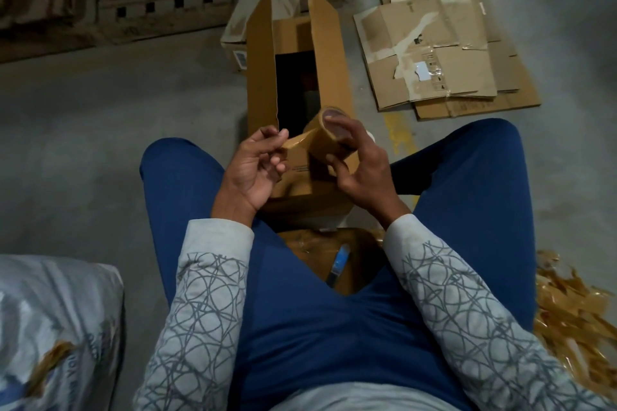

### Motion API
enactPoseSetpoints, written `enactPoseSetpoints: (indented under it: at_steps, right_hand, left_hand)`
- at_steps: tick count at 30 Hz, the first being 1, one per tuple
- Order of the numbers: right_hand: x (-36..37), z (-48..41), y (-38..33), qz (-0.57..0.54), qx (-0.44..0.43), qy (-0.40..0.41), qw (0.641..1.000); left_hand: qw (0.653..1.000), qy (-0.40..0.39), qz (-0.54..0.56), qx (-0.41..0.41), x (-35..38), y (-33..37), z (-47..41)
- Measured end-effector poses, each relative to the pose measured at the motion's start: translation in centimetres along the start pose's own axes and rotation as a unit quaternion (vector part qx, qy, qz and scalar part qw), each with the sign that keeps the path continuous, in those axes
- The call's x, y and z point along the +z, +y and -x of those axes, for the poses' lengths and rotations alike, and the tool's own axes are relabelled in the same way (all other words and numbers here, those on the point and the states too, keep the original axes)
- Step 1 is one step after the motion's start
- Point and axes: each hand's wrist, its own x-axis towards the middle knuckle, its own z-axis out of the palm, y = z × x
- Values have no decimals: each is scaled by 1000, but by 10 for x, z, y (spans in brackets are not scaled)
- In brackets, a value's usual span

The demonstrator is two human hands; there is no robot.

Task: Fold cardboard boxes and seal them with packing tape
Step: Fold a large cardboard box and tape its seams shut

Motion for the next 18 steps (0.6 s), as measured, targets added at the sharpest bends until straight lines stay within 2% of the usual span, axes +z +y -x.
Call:
enactPoseSetpoints:
  at_steps: [5,10,13,15,18]
  right_hand:
    - [3,0,11,81,-52,16,995]
    - [13,2,12,39,20,16,999]
    - [11,-2,12,31,64,-30,997]
    - [8,-2,13,69,80,-56,993]
    - [3,0,11,145,40,-48,987]
  left_hand:
    - [1000,-5,-25,1,6,-6,-2]
    - [999,-17,-24,-16,13,-10,3]
    - [999,-6,-29,-36,9,-10,3]
    - [997,23,-34,-66,6,-11,1]
    - [991,60,2,-116,3,-14,-1]
